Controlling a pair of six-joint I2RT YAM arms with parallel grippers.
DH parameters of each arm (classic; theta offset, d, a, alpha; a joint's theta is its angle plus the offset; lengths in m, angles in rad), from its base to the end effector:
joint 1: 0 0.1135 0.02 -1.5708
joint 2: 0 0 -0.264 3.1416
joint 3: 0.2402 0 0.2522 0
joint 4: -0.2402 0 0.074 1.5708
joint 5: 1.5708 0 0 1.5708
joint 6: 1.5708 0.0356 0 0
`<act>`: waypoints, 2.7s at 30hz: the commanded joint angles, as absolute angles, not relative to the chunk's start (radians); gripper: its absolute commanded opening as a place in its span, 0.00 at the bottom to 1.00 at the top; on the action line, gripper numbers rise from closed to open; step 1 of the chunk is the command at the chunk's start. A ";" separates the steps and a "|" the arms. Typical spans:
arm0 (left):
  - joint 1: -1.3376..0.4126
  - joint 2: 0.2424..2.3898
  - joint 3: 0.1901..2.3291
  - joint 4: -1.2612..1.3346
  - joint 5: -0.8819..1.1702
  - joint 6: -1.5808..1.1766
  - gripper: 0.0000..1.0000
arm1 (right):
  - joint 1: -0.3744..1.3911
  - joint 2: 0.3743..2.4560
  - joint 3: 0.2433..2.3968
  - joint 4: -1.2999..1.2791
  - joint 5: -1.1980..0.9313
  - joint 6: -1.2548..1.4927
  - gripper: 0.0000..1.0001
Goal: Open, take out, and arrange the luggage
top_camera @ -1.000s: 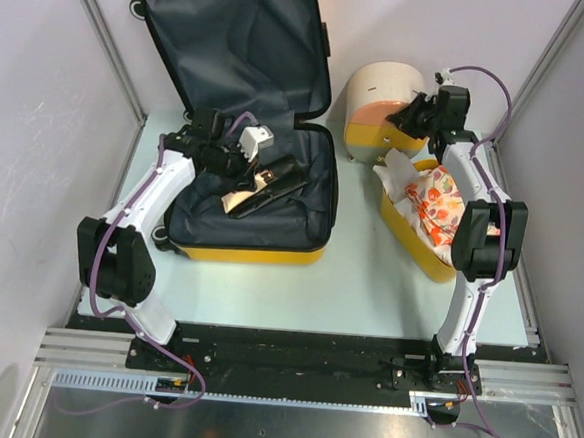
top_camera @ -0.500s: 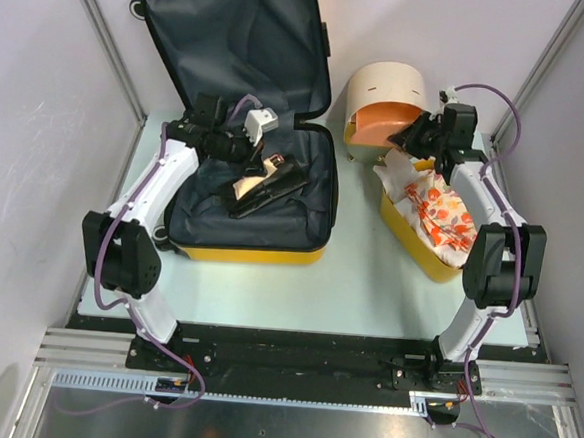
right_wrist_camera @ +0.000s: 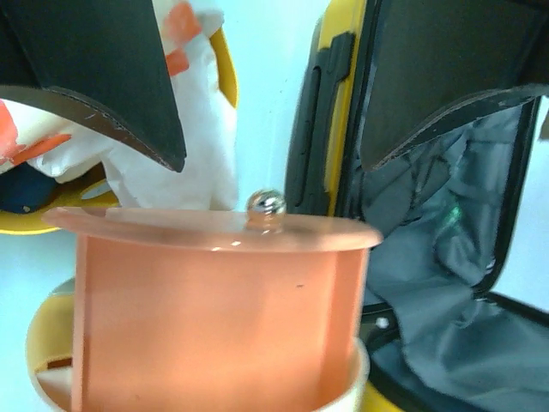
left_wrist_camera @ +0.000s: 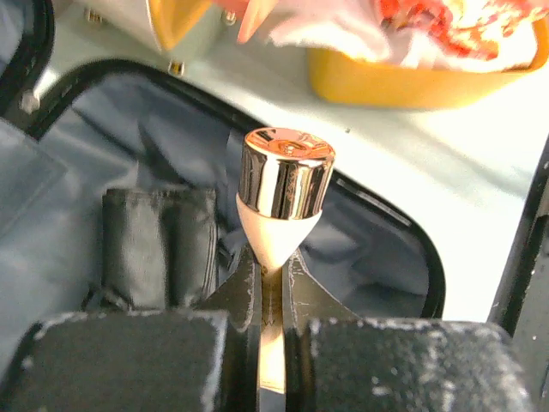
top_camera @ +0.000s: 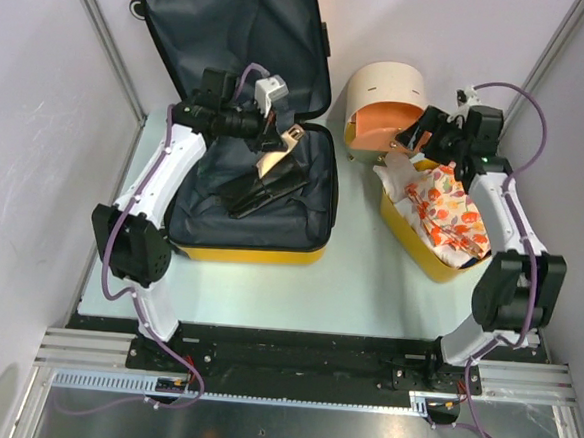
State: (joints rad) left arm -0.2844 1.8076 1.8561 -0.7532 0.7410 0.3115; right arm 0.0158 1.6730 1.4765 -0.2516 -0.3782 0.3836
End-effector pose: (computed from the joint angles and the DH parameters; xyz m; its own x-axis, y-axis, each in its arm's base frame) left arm 0.3773 -0.1353 0.3770 -0.3771 0.3458 -0.8592 0.8575 0.4810 -0.1828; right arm 0.3951 0.0194 0.3407 -0.5317 0.3395 -0.7759 -0.1600 0.8594 0.4857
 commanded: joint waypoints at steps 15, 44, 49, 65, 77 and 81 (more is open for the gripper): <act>-0.445 1.776 1.974 -0.558 0.862 0.178 0.00 | 0.248 1.443 1.416 0.190 -0.781 0.443 0.82; -0.500 1.772 1.939 -0.425 0.787 0.115 0.19 | 0.252 1.505 1.416 0.159 -0.611 0.572 0.10; -0.492 1.766 1.922 -0.425 0.706 0.075 0.79 | 0.164 1.549 1.440 0.256 -0.592 0.656 0.00; -0.403 1.709 1.830 -0.425 0.698 0.067 0.99 | 0.014 1.738 1.516 0.497 -0.474 0.640 0.00; -0.368 1.713 1.822 -0.425 0.701 0.075 1.00 | 0.008 1.893 1.580 0.558 -0.532 0.554 0.00; -0.364 1.718 1.822 -0.425 0.698 0.074 1.00 | 0.008 1.922 1.601 0.535 -0.549 0.532 0.02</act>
